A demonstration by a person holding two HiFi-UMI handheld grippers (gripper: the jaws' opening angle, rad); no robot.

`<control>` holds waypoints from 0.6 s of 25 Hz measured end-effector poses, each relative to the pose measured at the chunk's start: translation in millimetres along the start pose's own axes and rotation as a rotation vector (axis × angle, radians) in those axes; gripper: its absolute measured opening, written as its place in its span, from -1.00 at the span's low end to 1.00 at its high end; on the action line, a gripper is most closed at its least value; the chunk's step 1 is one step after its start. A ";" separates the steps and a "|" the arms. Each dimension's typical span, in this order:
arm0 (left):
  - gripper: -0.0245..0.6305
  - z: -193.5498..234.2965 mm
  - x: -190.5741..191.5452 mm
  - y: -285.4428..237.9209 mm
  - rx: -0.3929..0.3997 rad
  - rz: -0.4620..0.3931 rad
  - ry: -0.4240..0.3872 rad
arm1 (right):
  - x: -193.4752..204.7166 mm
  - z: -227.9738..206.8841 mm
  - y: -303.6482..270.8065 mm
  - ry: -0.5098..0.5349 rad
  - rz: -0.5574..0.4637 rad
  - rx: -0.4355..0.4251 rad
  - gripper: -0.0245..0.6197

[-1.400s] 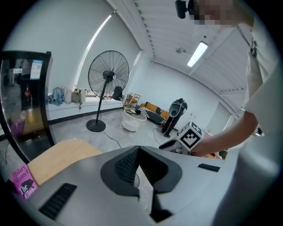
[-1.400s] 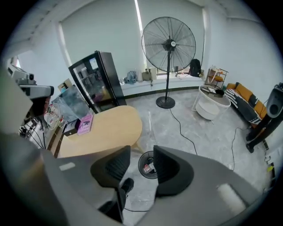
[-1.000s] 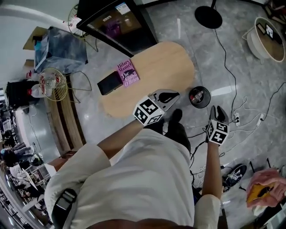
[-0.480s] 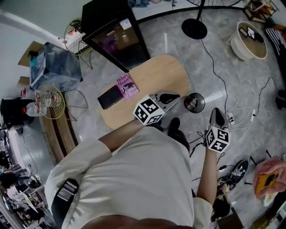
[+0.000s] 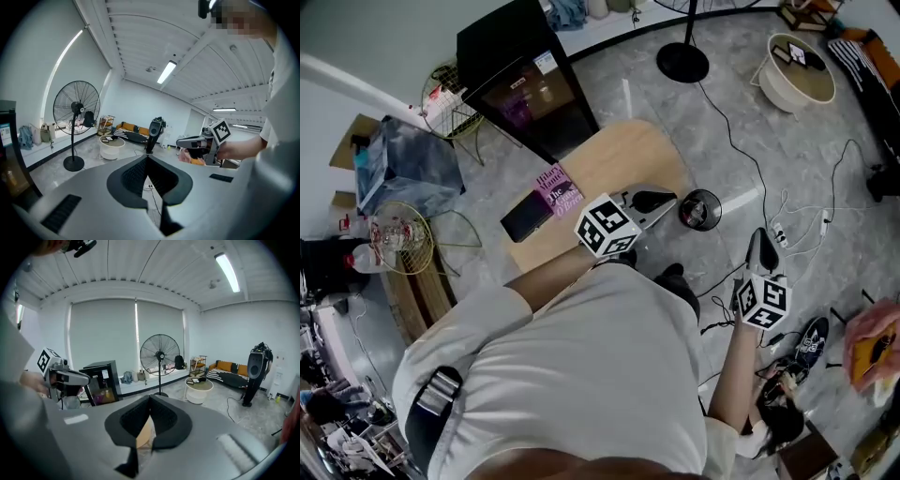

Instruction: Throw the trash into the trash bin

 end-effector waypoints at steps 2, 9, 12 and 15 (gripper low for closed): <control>-0.91 -6.5 -6.0 -5.0 -0.003 -0.005 -0.020 | -6.0 -8.7 10.7 -0.008 -0.025 0.001 -0.89; -0.91 -28.7 -33.1 -20.6 -0.039 -0.038 -0.078 | -28.8 -37.2 44.9 -0.048 -0.098 -0.027 -0.89; -0.91 -36.4 -41.6 -26.6 -0.049 -0.059 -0.084 | -34.6 -50.5 49.9 -0.011 -0.109 -0.038 -0.89; -0.91 -39.3 -49.7 -31.1 -0.064 -0.081 -0.087 | -39.4 -61.9 49.0 0.026 -0.112 -0.042 -0.89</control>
Point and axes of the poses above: the fingertips, and each gripper's own axes: y backward along the fingers, z to its left, x out of its underside, the point moved 1 cm from there along y, backward along the fingers, and after that the axes turned 4 degrees about x, right-handed, at the moved point
